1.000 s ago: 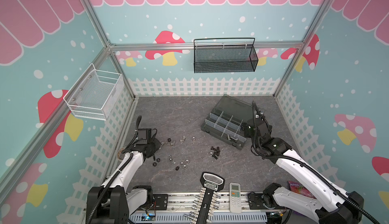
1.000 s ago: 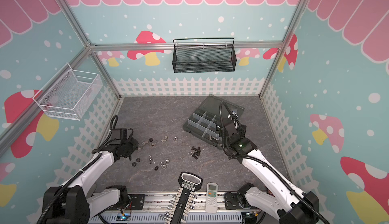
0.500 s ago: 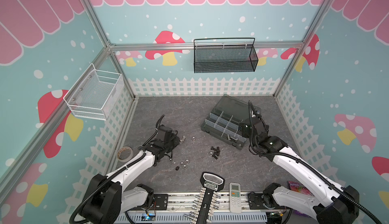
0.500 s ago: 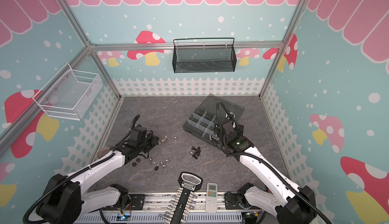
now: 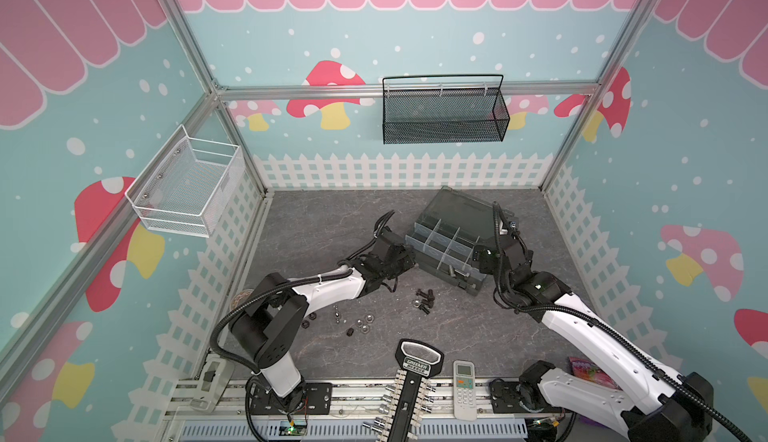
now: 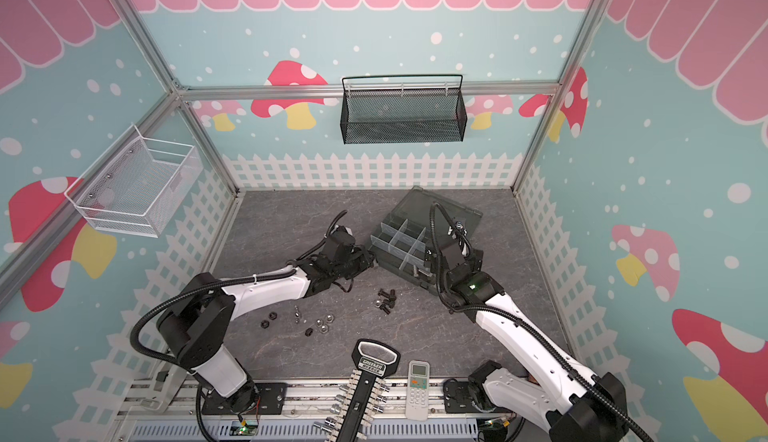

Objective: Sort the screws and nuts into containers
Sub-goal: 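Carry the silver bolt with the left gripper over the organizer box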

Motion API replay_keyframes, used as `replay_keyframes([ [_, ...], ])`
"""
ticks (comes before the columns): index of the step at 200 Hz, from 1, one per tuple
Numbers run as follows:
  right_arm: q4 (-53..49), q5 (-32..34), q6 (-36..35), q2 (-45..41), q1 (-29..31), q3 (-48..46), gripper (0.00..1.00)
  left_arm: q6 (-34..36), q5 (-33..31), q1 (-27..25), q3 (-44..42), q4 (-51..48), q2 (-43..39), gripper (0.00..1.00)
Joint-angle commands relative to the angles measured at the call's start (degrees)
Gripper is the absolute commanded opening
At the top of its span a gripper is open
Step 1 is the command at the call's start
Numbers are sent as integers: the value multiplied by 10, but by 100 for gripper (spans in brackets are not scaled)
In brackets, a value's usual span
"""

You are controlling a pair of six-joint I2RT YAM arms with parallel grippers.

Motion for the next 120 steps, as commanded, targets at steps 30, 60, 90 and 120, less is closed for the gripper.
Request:
replay_keyframes([
  [30,-18,19,20,-33,-1,-18,98,-22,6,-51,67,75,82,0],
  [60,-22,23,20,-42,-1,-20,98,-24,2,-65,84,108,106,0],
  [90,-23,23,24,-44,-1,-22,98,-28,-7,-74,99,135,130,0],
  [120,-22,20,27,-42,-1,-21,98,-26,-33,-85,110,153,152,0],
])
